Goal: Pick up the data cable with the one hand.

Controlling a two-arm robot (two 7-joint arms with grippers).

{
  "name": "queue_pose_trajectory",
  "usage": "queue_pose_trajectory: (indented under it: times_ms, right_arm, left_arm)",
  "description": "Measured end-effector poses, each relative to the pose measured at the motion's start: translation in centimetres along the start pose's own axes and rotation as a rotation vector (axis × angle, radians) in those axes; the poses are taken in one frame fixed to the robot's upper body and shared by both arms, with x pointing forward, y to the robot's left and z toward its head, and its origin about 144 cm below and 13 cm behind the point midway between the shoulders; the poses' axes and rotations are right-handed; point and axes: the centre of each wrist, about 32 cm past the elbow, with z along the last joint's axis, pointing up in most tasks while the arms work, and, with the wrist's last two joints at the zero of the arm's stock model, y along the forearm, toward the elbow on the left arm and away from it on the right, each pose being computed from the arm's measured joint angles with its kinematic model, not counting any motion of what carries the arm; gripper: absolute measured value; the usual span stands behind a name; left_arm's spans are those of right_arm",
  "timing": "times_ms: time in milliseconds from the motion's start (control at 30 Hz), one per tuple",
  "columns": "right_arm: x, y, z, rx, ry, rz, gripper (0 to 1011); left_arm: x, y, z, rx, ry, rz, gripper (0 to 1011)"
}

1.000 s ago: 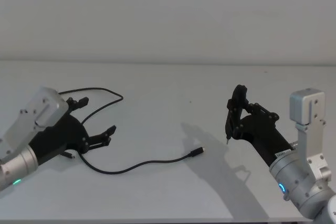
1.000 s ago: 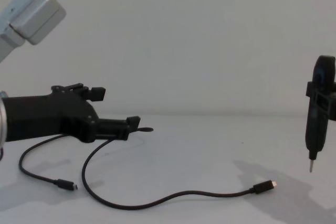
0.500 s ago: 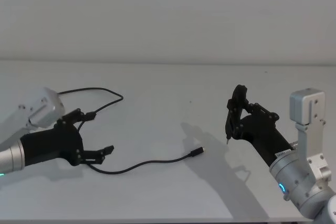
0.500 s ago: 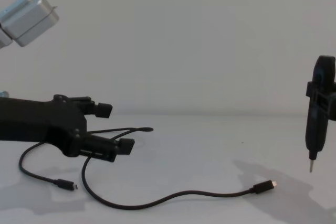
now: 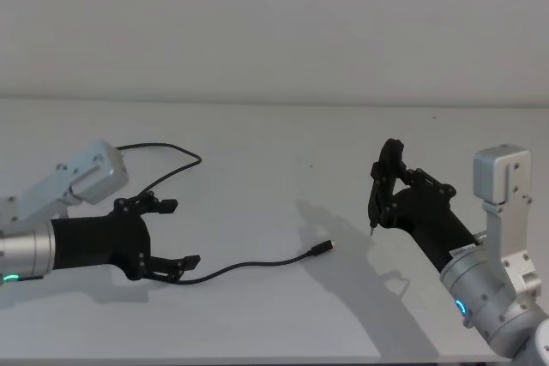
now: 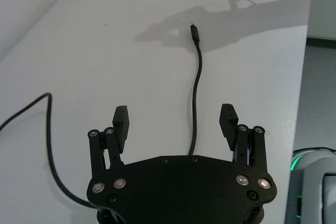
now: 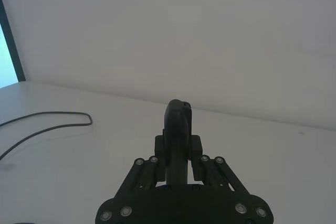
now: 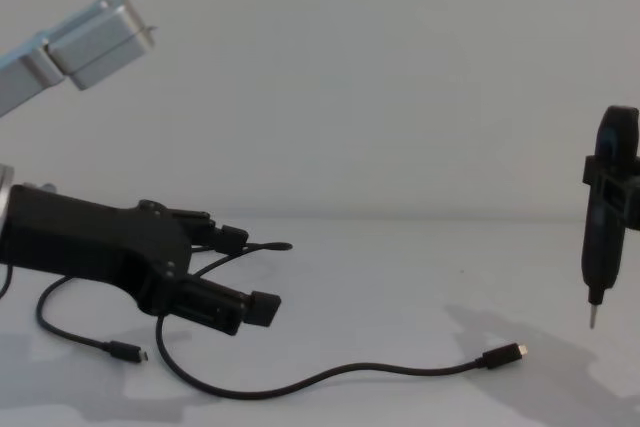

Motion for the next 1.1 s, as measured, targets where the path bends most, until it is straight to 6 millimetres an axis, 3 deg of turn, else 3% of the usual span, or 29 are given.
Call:
queue_pose_trajectory:
  times_ms: [533, 1100]
  right_arm:
    - [0.0, 0.0, 0.0, 0.0, 0.0, 0.0, 275]
    - [0.0, 0.0, 0.0, 0.0, 0.0, 0.0, 274]
  left_arm:
    - [0.8, -3.3, 1.2, 0.086, 0.115, -0.016, 1004]
    - [1.0, -5.8, 1.6, 0.132, 0.098, -0.022, 1004]
